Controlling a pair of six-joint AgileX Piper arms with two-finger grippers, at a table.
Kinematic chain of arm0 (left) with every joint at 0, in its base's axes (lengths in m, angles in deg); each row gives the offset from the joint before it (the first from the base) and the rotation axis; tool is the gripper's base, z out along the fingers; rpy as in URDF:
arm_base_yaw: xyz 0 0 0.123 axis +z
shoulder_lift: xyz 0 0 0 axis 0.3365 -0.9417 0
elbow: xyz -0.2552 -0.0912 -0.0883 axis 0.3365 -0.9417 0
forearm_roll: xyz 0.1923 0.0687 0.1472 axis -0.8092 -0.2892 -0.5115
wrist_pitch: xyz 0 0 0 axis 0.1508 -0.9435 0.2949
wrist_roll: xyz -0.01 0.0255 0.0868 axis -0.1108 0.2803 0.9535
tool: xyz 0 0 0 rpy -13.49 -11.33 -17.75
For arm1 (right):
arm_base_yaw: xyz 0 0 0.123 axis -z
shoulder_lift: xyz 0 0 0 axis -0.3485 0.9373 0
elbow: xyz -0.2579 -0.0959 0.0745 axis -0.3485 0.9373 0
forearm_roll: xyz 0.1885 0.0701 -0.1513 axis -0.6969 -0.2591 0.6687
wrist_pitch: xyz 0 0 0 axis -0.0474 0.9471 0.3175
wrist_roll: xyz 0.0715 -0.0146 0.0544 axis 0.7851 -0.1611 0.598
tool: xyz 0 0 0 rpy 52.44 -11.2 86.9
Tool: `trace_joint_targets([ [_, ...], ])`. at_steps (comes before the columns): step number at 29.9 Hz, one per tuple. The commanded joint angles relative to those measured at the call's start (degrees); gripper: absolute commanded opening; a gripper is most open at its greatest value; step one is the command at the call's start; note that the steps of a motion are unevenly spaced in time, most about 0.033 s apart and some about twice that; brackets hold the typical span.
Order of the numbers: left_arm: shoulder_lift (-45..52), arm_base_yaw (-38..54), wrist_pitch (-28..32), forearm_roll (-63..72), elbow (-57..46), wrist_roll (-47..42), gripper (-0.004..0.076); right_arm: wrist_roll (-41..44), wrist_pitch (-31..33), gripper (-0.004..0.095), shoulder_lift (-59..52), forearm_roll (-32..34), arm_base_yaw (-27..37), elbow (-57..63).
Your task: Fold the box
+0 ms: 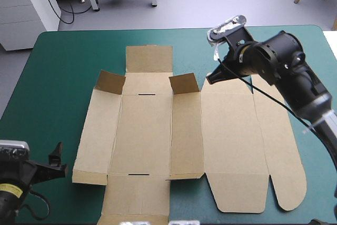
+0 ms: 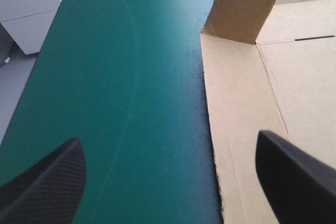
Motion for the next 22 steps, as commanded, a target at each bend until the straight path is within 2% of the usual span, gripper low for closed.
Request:
trace_joint_targets([
  [1,-8.6,-0.5,1.3,-1.6,7.9,3.0,0.0618,2.3,-7.1,-0.0004,-8.2,1.2,0.4,7.5],
  [6,-21.1,-0.5,-5.2,-1.8,17.5,5.6,0.0618,5.7,-11.9,-0.0004,-18.0,0.9,0.4,20.5],
  [12,-32.9,-0.5,-15.5,-2.0,26.4,5.6,0.0587,5.9,-11.3,-0.0004,-27.7,-0.7,0.4,30.6],
  [16,-38.6,-0.4,-16.5,-2.2,28.8,5.5,0.0556,5.9,-11.3,-0.0004,-33.4,-1.8,0.4,35.1],
  [22,-44.1,-0.4,-16.9,-2.1,29.2,5.4,0.0556,5.9,-10.7,-0.0004,-41.7,-1.9,0.4,41.0],
])
